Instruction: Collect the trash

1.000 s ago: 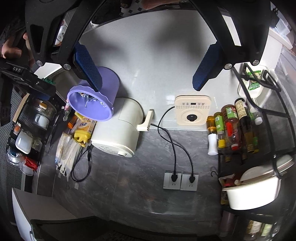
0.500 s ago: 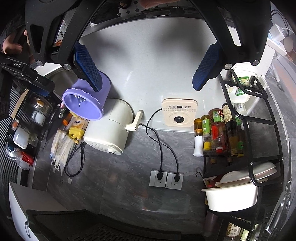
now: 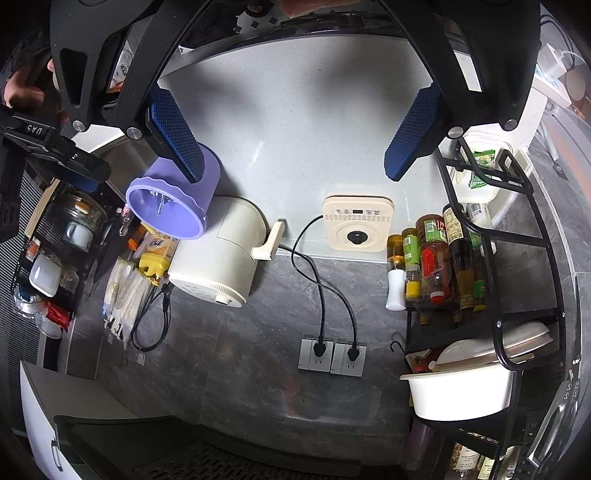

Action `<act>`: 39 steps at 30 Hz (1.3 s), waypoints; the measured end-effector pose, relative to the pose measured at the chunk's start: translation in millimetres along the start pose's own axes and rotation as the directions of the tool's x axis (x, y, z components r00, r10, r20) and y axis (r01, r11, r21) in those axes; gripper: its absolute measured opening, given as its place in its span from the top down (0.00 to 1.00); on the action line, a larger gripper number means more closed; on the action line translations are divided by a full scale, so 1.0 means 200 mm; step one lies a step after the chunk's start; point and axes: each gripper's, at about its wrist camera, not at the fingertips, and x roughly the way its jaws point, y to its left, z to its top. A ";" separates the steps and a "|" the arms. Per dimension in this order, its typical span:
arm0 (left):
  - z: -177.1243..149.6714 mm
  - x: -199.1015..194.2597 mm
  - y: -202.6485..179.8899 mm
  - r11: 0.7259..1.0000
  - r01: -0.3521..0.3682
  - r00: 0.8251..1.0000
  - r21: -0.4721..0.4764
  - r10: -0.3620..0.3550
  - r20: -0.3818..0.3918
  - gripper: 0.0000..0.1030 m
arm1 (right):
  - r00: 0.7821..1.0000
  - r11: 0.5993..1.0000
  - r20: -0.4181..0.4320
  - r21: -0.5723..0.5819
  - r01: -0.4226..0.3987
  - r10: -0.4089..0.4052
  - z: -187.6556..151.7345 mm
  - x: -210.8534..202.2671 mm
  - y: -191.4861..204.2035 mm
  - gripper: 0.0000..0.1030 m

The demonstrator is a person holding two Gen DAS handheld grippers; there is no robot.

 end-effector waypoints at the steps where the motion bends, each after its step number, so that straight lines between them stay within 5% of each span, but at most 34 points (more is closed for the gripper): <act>1: 0.00 0.00 0.00 1.000 -0.001 1.000 0.000 0.001 0.002 0.06 | 1.000 1.000 0.000 -0.001 -0.002 0.002 0.00 0.00 0.00 0.07; 39: -0.01 -0.01 0.05 0.999 -0.031 1.000 -0.018 0.031 0.005 0.06 | 1.000 0.999 -0.003 -0.035 0.002 -0.002 -0.01 0.03 0.05 0.07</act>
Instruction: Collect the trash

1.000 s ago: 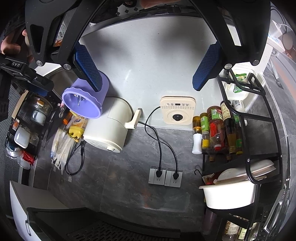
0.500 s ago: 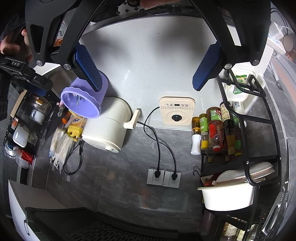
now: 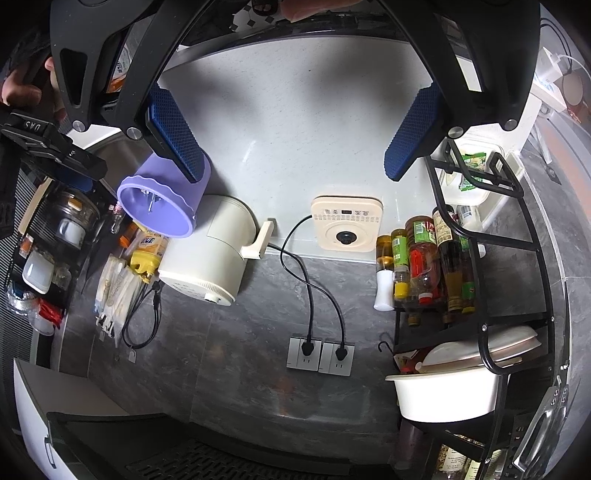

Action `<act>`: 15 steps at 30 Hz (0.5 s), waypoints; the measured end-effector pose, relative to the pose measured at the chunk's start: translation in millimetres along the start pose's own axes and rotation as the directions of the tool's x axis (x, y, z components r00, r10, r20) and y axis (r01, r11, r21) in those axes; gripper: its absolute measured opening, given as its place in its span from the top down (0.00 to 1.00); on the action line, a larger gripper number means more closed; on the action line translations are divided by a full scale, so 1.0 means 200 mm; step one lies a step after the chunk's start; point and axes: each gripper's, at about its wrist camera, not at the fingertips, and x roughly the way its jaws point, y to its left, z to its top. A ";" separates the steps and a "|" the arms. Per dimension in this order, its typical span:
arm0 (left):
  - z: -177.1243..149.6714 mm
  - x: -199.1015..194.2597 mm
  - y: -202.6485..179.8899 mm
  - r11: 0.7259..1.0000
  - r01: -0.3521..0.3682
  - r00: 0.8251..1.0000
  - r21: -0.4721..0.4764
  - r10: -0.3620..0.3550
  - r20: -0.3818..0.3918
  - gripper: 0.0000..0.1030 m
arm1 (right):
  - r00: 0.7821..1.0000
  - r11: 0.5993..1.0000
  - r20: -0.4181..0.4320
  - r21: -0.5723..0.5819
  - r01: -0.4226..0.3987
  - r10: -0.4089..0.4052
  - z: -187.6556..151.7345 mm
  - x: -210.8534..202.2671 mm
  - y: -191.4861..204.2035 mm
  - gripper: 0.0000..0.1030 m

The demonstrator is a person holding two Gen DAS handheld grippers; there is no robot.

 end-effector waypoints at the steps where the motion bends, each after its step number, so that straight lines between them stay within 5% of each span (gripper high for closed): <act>1: 0.00 0.00 0.00 1.000 0.001 1.000 0.000 -0.001 -0.001 0.06 | 1.000 1.000 -0.001 0.004 -0.001 0.001 0.00 0.00 0.00 0.07; 15: -0.03 -0.03 -0.01 1.000 -0.007 1.000 -0.005 0.007 0.002 0.06 | 1.000 1.000 -0.009 0.004 0.000 0.000 -0.01 -0.01 0.02 0.07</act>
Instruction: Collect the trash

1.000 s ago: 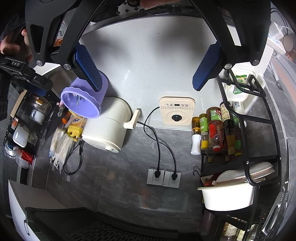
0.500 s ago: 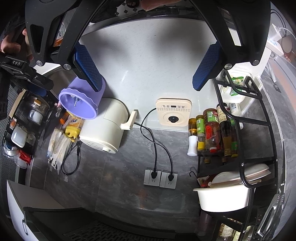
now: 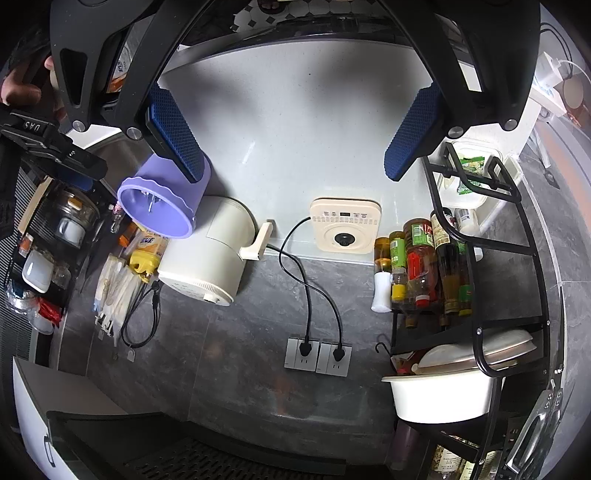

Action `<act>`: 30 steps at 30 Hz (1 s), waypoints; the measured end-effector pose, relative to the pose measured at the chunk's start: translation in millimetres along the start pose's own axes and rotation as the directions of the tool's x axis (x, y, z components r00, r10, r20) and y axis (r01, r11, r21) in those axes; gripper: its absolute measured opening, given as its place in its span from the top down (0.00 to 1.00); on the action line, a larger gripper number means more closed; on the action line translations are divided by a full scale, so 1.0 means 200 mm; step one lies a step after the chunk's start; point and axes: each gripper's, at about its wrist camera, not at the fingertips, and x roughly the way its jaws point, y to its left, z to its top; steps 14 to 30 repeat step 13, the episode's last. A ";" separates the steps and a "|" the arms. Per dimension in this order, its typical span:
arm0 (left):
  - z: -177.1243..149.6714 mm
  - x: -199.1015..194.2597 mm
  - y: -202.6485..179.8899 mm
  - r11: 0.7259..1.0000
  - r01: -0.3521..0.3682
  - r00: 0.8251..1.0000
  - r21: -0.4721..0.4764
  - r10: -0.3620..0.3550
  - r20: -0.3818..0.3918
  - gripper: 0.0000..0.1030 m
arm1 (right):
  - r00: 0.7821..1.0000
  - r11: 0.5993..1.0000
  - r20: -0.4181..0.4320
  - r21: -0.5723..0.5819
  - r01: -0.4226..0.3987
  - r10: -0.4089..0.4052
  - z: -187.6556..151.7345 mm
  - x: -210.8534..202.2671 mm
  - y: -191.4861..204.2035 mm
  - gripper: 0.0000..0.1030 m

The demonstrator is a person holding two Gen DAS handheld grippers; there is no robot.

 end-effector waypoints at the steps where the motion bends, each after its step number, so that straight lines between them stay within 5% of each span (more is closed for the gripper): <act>1: 0.00 0.00 0.00 1.000 0.002 1.000 0.001 -0.002 -0.002 0.06 | 1.000 1.000 0.000 0.002 0.001 -0.001 0.00 0.00 0.00 0.07; 30: 0.01 0.11 0.01 0.999 0.011 1.000 -0.049 -0.012 -0.014 0.06 | 0.999 1.000 -0.023 0.010 0.027 -0.027 -0.03 0.01 -0.04 0.07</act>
